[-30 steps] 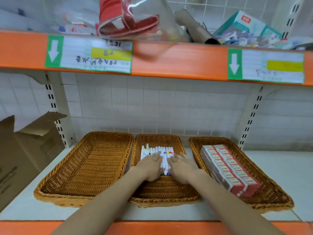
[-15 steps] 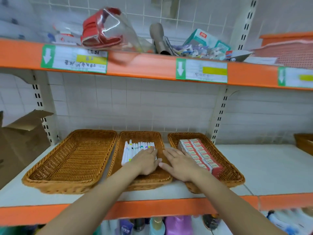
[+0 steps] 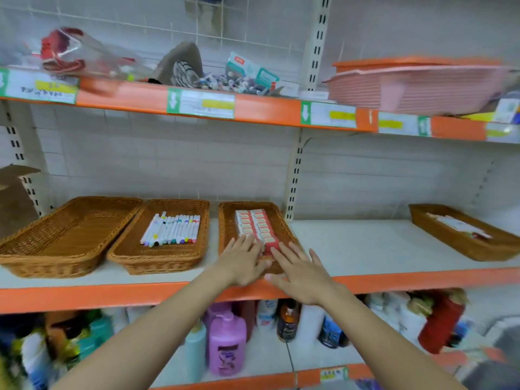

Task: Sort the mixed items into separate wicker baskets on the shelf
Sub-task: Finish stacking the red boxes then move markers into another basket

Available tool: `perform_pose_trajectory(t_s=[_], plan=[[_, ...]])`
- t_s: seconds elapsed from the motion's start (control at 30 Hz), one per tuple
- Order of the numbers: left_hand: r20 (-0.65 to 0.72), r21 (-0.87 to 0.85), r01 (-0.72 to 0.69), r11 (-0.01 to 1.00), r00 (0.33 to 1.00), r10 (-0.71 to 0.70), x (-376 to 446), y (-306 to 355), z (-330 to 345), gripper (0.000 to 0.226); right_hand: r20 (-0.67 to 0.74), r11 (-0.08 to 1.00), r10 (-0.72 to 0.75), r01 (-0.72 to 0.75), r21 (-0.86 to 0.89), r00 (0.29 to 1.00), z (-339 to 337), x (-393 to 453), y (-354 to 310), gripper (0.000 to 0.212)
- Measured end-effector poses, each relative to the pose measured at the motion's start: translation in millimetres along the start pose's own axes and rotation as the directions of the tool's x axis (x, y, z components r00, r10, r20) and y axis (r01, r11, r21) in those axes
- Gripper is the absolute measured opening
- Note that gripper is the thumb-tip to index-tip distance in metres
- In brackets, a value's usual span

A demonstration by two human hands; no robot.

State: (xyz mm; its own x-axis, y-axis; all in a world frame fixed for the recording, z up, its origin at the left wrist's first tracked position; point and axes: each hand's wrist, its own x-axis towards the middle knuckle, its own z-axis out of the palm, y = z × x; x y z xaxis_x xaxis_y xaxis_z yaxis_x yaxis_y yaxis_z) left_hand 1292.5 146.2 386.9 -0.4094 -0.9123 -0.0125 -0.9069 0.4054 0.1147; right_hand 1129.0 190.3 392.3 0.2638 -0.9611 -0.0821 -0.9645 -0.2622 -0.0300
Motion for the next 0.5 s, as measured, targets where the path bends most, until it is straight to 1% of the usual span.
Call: perform_pose_trajectory(t_s=[0.23, 0.4, 0.5], plan=[[0.036, 0.05, -0.091, 0.995, 0.995, 0.089, 21, 77, 6, 0.066, 0.002, 0.994, 0.099, -0.099, 0.041, 0.995, 14, -36, 68, 0.071], [0.061, 0.041, -0.15, 0.988, 0.987, 0.147, 64, 113, 7, 0.067, 0.014, 0.979, 0.191, -0.192, 0.075, 0.981, 11, -37, 119, 0.073], [0.061, 0.022, -0.19, 0.982, 0.98, 0.188, 97, 138, 9, 0.067, 0.019, 0.967, 0.245, -0.246, 0.062, 0.969, 4, -41, 155, 0.072]])
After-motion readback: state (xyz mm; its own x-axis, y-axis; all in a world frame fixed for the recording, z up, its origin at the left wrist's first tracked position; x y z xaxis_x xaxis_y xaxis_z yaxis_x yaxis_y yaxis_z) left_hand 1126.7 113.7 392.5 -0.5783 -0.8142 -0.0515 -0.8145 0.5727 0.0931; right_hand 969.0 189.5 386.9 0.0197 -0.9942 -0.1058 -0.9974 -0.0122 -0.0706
